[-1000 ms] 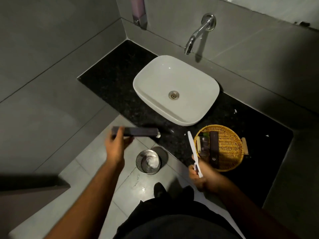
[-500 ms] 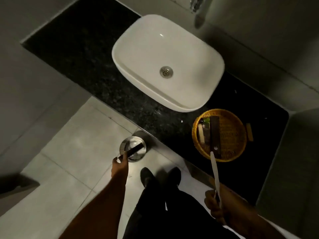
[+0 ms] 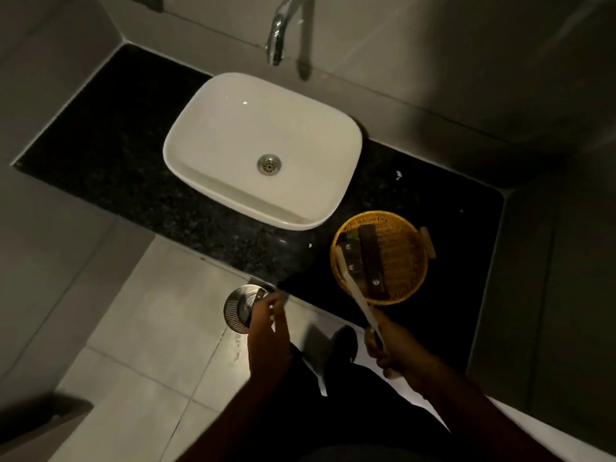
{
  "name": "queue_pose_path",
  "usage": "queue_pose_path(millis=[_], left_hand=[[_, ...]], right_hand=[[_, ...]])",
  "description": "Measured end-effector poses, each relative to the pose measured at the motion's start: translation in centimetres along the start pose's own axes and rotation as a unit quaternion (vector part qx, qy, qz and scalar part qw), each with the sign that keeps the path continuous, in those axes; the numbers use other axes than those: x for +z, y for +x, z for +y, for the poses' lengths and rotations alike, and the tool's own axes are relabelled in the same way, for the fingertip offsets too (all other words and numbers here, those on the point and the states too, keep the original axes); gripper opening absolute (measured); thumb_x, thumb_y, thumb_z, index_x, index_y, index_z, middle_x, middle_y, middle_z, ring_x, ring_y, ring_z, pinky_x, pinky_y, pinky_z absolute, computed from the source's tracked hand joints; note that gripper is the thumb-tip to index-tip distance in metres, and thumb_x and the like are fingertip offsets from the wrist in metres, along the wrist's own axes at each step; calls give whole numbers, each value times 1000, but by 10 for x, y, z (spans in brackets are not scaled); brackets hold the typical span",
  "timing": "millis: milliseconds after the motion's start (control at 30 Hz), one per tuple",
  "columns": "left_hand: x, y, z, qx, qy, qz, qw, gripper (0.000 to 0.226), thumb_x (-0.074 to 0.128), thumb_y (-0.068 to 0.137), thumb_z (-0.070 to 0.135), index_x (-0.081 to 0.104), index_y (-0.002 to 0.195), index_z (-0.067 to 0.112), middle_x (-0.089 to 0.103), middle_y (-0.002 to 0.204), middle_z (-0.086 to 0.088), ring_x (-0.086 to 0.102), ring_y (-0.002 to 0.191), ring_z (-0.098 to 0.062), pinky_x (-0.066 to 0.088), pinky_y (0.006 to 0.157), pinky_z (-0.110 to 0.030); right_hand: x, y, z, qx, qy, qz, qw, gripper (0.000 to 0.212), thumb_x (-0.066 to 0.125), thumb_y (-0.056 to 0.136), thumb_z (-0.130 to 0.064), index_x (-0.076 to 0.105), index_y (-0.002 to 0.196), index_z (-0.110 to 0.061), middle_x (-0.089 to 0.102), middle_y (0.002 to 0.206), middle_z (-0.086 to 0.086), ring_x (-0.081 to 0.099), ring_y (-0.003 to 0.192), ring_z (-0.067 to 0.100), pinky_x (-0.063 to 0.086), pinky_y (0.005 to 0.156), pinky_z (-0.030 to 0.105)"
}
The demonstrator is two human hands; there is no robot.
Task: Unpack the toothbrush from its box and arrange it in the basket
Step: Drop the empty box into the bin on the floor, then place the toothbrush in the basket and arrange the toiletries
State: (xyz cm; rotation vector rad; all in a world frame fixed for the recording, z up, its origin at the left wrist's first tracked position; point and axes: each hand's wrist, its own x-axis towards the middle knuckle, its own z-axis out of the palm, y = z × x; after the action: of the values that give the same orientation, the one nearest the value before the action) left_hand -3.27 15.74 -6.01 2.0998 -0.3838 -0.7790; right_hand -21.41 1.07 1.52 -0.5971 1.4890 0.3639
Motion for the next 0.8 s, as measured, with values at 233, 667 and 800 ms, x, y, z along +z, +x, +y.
queue_pose_path(millis=[233, 667, 800], left_hand=[[58, -35, 135, 294, 39, -185, 937, 35, 65, 102, 49, 49, 133, 51, 55, 128, 27, 66, 110, 1, 58, 87, -18], [152, 35, 200, 76, 50, -153, 984, 10, 68, 106, 19, 78, 106, 22, 81, 103, -1, 79, 95, -19, 64, 90, -42], [148, 51, 206, -4, -42, -140, 989, 21, 60, 111, 14, 78, 121, 16, 83, 111, -14, 77, 101, -33, 62, 105, -56]], right_hand=[[-31, -14, -40, -84, 174, -39, 980, 66, 36, 98, -75, 61, 74, -19, 51, 59, -3, 37, 46, 9, 27, 46, 20], [-77, -3, -60, -214, 59, 38, 974, 48, 44, 93, -78, 58, 84, -33, 58, 74, -9, 50, 57, 9, 39, 49, 22], [-102, 19, -54, -135, 169, -39, 976, 50, 45, 98, -70, 68, 78, -29, 57, 54, -10, 45, 36, 4, 33, 44, 15]])
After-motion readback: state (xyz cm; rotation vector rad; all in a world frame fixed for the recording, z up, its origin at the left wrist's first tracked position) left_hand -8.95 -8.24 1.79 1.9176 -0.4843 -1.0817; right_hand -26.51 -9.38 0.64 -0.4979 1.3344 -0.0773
